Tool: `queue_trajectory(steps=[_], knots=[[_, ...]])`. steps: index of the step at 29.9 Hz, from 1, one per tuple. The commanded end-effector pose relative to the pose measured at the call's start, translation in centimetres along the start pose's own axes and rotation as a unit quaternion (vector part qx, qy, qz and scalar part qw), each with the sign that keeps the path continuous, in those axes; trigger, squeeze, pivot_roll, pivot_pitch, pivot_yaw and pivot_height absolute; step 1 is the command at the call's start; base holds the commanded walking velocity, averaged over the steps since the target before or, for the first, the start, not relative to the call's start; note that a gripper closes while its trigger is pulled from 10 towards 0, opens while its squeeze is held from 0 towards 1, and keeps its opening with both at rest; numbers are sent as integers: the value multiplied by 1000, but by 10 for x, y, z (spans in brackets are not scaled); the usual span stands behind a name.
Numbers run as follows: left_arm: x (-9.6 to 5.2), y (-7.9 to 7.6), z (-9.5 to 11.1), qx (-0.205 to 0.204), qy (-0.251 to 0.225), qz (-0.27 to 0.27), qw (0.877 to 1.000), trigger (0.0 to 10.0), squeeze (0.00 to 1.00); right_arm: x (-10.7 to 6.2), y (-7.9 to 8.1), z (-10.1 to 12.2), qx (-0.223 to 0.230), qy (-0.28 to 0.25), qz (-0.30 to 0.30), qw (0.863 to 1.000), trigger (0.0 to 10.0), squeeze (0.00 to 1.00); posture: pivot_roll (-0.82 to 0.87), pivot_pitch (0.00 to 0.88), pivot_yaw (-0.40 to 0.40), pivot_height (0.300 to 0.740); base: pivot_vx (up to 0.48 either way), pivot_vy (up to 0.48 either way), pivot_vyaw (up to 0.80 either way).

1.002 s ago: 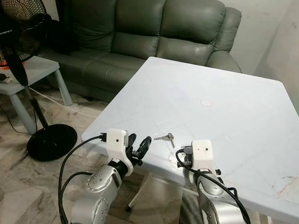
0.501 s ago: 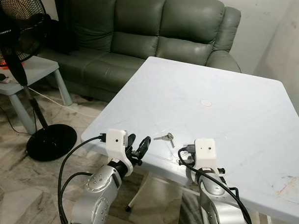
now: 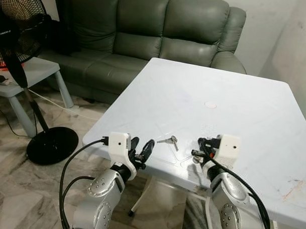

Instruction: Hang keys on a hook

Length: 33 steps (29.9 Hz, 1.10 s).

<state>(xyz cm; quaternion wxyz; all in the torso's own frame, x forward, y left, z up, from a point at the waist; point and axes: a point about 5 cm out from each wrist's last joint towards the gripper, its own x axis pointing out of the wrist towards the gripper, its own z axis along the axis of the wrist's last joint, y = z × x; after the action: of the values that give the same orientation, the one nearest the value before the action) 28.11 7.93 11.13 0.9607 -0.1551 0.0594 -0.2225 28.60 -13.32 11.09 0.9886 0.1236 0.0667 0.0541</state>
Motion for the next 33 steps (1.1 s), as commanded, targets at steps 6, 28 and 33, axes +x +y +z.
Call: queue_trajectory(steps=[6,28,33], knots=[[3,-11,2,-17,-9,-7,1000,10000,0,0,5,-3,-13,13,3,1000,10000,1000,-8,19,-37,740,0,0,0],[4,-11,2,-18,-9,-6,1000,10000,0,1,3,-16,-107,52,-52,992,10000,1000,-7,20,-38,740,0,0,0],[3,-11,2,-18,-9,-6,1000,10000,0,1,2,-18,-123,60,-68,988,10000,1000,-8,21,-37,740,0,0,0]])
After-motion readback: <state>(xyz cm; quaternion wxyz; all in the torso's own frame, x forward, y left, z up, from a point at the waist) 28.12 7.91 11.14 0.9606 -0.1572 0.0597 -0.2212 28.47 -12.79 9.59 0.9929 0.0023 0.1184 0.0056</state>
